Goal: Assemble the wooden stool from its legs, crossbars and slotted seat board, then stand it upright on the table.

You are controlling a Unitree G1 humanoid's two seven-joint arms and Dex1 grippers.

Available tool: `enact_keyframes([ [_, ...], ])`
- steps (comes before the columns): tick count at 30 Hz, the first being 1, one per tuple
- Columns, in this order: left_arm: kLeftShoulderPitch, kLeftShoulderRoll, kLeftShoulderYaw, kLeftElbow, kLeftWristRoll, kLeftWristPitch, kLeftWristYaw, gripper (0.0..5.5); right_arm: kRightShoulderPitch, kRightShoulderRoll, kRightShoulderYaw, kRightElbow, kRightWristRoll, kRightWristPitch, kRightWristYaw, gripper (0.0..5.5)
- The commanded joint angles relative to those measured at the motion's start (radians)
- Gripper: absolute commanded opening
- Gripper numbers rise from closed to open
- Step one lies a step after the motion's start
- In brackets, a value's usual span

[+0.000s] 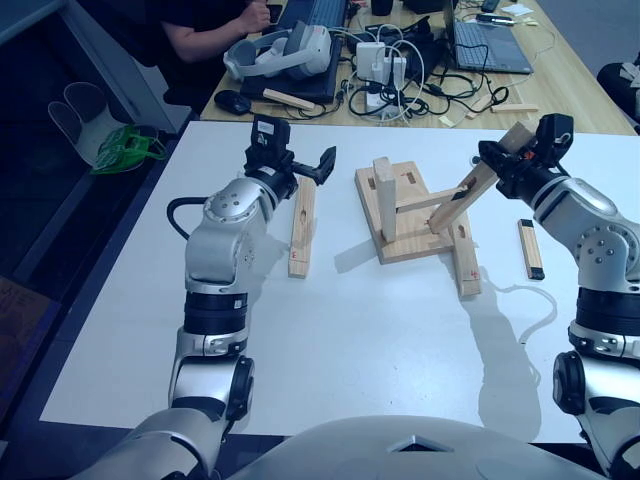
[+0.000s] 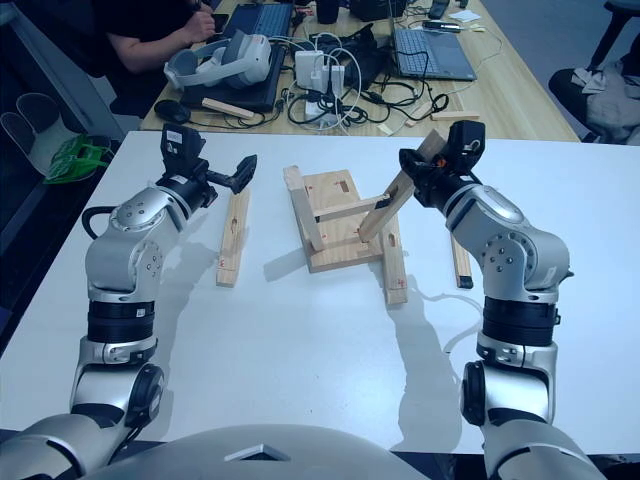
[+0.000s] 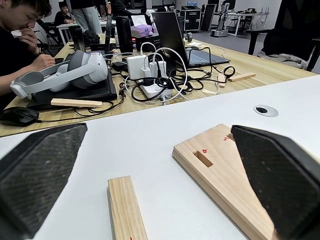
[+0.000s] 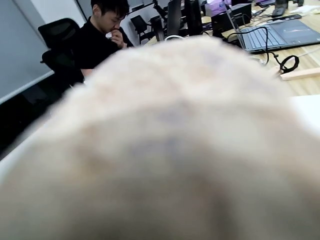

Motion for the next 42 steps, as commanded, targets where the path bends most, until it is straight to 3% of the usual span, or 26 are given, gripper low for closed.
enact_keyframes([
  [1, 0.004, -0.002, -0.005, -0.009, 0.002, -0.003, 0.004, 5.4, 0.053, -0.031, 0.059, 0.044, -0.082, 0.071, 0.02, 1.0],
  [10, 0.005, -0.016, -0.011, -0.015, 0.002, -0.015, 0.011, 5.4, 0.061, 0.006, -0.05, 0.174, -0.011, 0.064, 0.145, 1.0],
  [16, 0.0, -0.037, -0.019, 0.001, 0.006, -0.036, 0.023, 5.4, 0.055, -0.051, 0.003, 0.199, -0.08, 0.026, 0.253, 1.0],
  [20, 0.003, -0.043, -0.021, -0.001, 0.005, -0.04, 0.028, 5.4, 0.037, -0.091, 0.105, 0.177, -0.216, -0.019, 0.227, 1.0],
  [25, 0.005, -0.046, -0.021, -0.005, 0.003, -0.04, 0.032, 5.4, 0.034, -0.155, 0.289, 0.129, -0.376, 0.026, 0.233, 2.11],
  [29, 0.007, -0.047, -0.02, -0.008, 0.002, -0.039, 0.034, 5.4, 0.02, -0.171, 0.347, 0.121, -0.429, 0.073, 0.261, 2.75],
  [33, 0.011, -0.046, -0.016, -0.014, 0.002, -0.036, 0.039, 5.4, 0.021, -0.129, 0.293, 0.096, -0.413, 0.046, 0.26, 3.37],
  [36, 0.012, -0.05, -0.006, -0.022, -0.007, -0.042, 0.042, 5.4, 0.0, -0.027, 0.159, 0.049, -0.395, -0.067, 0.169, 3.37],
  [42, 0.018, -0.052, -0.001, -0.028, -0.014, -0.065, 0.027, 5.4, -0.056, 0.009, 0.14, -0.049, -0.524, -0.298, 0.091, 3.37],
])
